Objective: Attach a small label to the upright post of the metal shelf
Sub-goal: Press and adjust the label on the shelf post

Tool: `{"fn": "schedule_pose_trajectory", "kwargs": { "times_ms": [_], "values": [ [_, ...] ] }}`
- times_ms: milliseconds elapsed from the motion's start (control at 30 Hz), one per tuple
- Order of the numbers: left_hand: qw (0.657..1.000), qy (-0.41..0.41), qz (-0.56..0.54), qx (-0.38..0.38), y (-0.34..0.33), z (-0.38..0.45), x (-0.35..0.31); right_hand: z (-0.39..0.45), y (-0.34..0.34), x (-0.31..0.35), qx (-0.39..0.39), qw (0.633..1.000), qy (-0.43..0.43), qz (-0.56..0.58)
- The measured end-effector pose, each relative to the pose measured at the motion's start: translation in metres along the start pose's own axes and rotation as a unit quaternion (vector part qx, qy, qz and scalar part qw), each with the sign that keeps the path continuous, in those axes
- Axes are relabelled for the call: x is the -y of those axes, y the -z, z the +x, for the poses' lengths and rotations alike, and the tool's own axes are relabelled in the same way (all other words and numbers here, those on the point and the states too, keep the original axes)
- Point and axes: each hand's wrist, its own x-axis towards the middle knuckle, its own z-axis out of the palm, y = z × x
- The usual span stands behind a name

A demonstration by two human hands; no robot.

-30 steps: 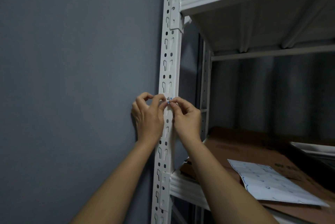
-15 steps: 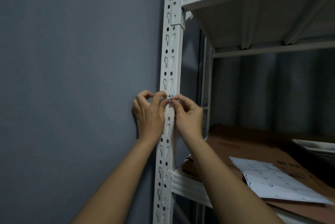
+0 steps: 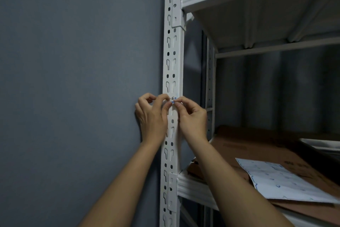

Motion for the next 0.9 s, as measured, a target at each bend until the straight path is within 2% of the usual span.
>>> {"fn": "schedule_pose_trajectory", "kwargs": {
  "times_ms": [167,400,500,600,667,767,900],
  "values": [
    [1.0,0.004,-0.025,-0.018,-0.004,0.0,-0.001,0.001,0.0,-0.002,-0.003,1.0,0.005,0.001],
    [0.997,0.04,-0.016,0.059,0.008,0.005,-0.008,0.004,0.001,-0.004,0.005,1.0,0.007,-0.019],
    [0.992,0.071,-0.061,0.084,0.02,0.01,-0.015,0.006,0.003,-0.002,0.018,0.999,0.013,-0.038],
    [0.962,0.166,-0.192,0.106,0.039,0.016,-0.027,0.008,0.007,0.007,0.053,0.998,0.005,-0.028],
    [0.932,0.22,-0.256,0.13,0.051,0.018,-0.035,0.006,0.01,0.012,0.041,0.998,0.024,-0.05],
    [0.901,0.26,-0.305,0.165,0.064,0.019,-0.043,-0.002,0.016,0.021,-0.007,0.994,0.064,-0.085],
    [0.87,0.284,-0.36,0.183,0.079,0.019,-0.055,-0.015,0.019,0.034,0.026,0.994,0.099,-0.026]
  ]
}}
